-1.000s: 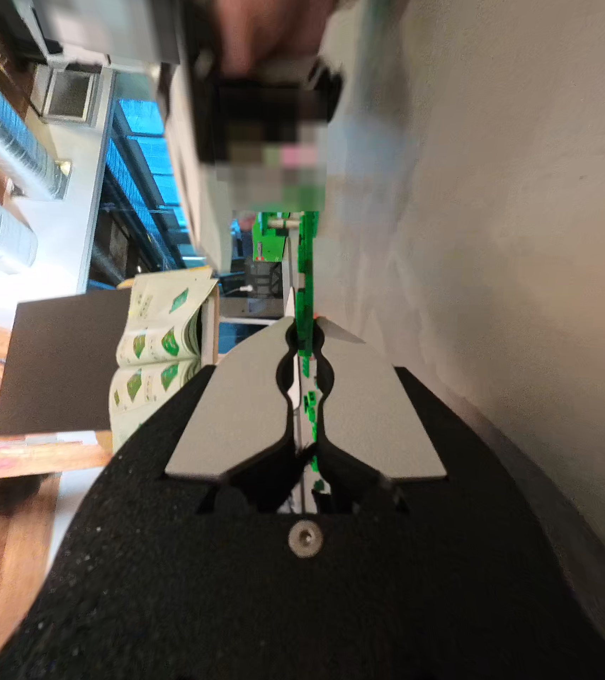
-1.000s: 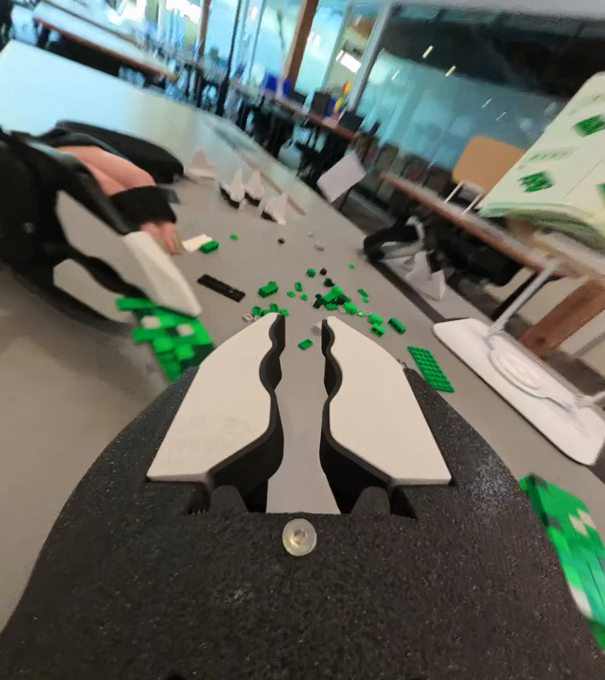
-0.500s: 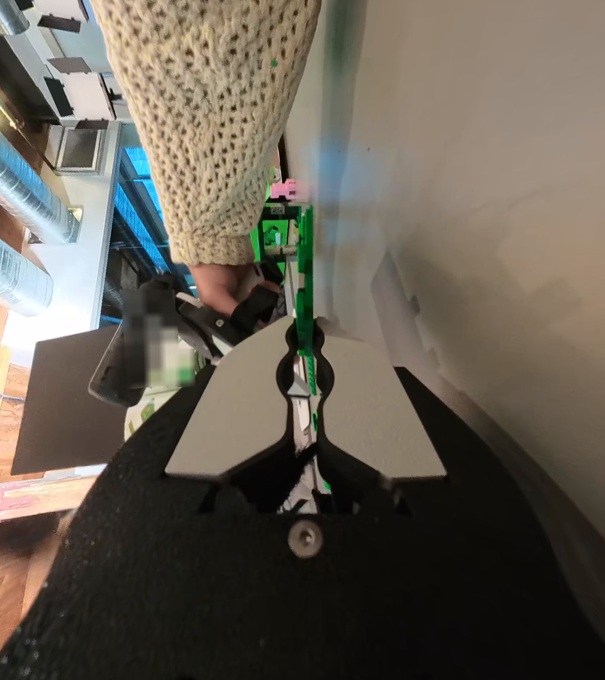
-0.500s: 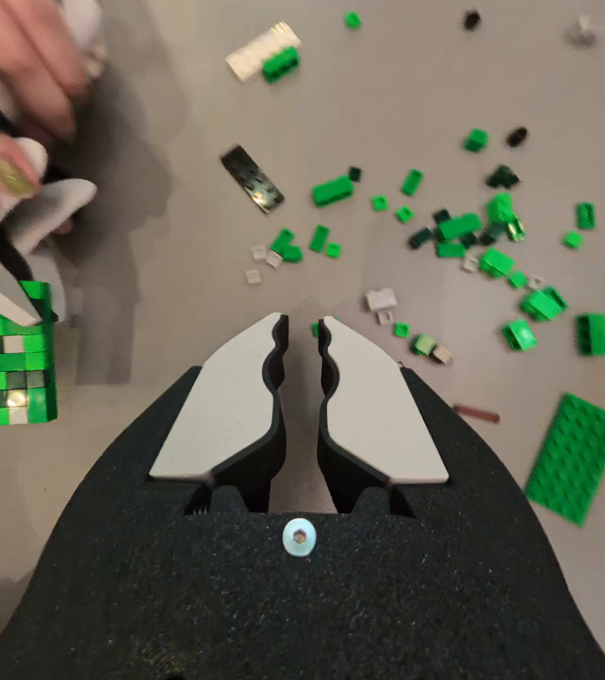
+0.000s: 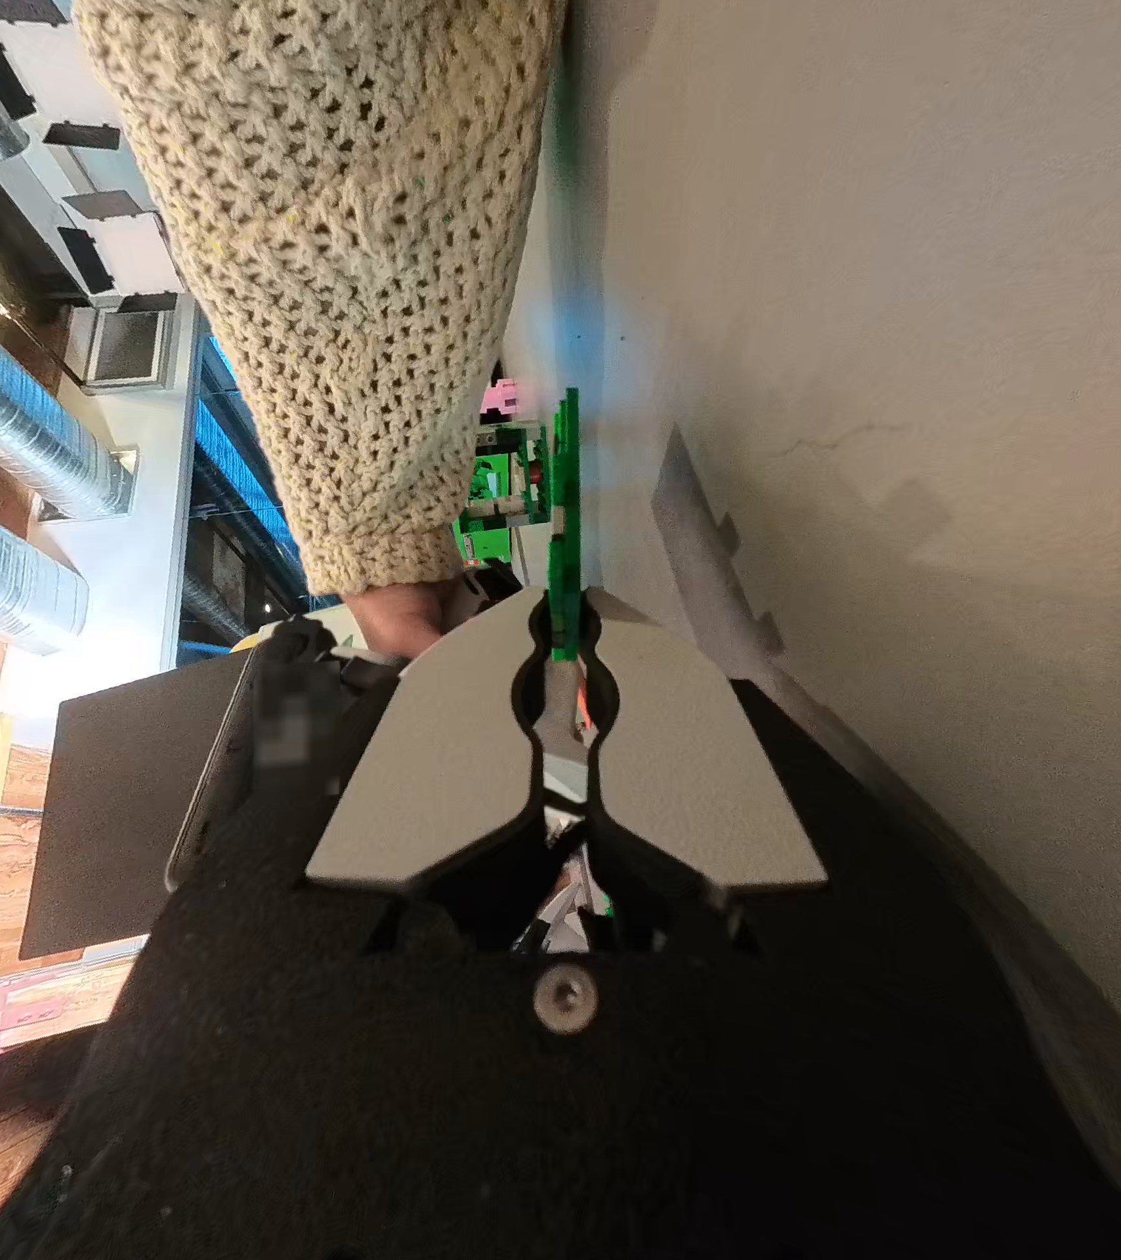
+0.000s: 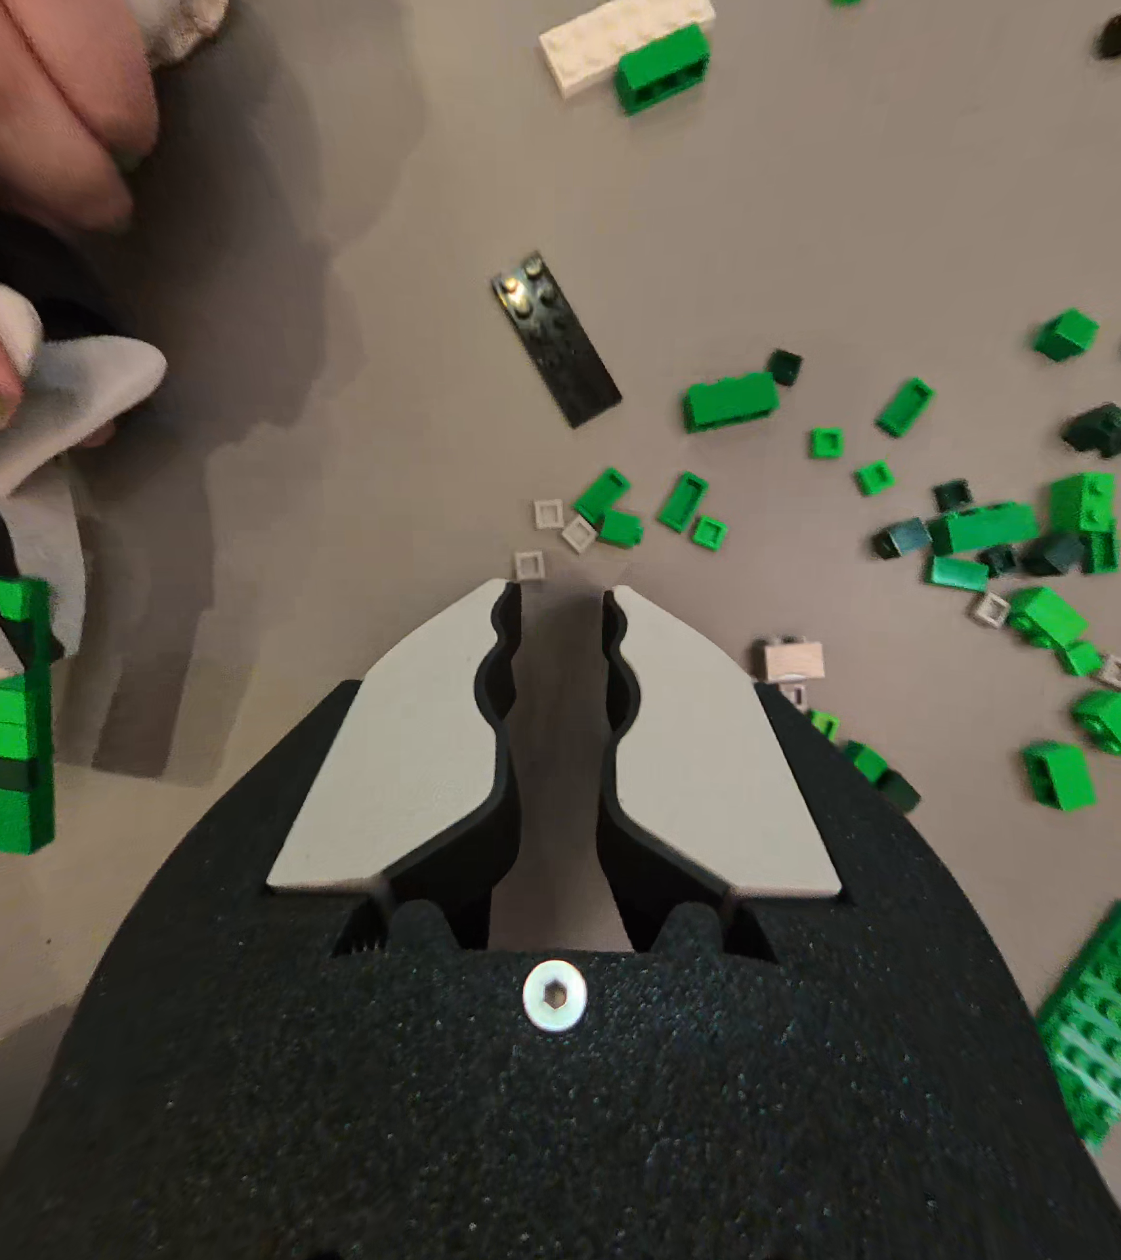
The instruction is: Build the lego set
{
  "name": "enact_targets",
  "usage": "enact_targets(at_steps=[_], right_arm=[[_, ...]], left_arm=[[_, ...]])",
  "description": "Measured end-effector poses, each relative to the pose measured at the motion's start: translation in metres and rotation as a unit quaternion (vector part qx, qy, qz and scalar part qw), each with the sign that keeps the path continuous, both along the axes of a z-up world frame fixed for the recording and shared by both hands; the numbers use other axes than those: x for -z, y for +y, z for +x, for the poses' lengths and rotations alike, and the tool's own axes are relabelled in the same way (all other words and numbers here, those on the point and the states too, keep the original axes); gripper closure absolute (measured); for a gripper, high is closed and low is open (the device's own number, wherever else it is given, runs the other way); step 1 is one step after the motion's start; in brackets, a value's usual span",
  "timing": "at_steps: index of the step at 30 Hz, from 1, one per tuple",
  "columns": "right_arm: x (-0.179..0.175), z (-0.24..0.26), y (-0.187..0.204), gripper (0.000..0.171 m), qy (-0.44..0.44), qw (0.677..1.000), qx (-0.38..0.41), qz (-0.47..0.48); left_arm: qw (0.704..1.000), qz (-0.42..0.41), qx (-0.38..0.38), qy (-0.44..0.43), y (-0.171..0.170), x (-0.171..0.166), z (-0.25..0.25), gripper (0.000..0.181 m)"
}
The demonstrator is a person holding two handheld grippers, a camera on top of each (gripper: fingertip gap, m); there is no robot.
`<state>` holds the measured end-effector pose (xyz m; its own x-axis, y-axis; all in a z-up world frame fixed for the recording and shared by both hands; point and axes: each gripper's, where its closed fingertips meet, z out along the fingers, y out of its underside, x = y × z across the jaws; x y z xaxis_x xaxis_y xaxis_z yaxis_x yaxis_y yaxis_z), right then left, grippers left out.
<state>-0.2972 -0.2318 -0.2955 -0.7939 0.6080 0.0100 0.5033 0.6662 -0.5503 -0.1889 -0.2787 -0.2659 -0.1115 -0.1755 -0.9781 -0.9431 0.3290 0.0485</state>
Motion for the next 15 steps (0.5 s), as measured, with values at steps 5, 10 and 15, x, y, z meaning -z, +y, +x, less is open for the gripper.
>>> enact_targets(at_steps=[5, 10, 15], right_arm=[[0.007, 0.003, -0.009, 0.149, -0.01, 1.0, -0.024, 0.012], [0.003, 0.005, -0.005, 0.164, -0.006, 0.997, -0.042, 0.057], [-0.017, 0.035, 0.029, 0.165, -0.11, 0.978, -0.025, 0.175]], left_arm=[[1.0, 0.0, 0.001, 0.001, -0.001, 0.0, 0.0, 0.175], [1.0, -0.003, 0.0, -0.002, -0.001, 0.0, 0.0, 0.175], [1.0, -0.005, 0.002, -0.002, -0.001, 0.001, 0.001, 0.175]])
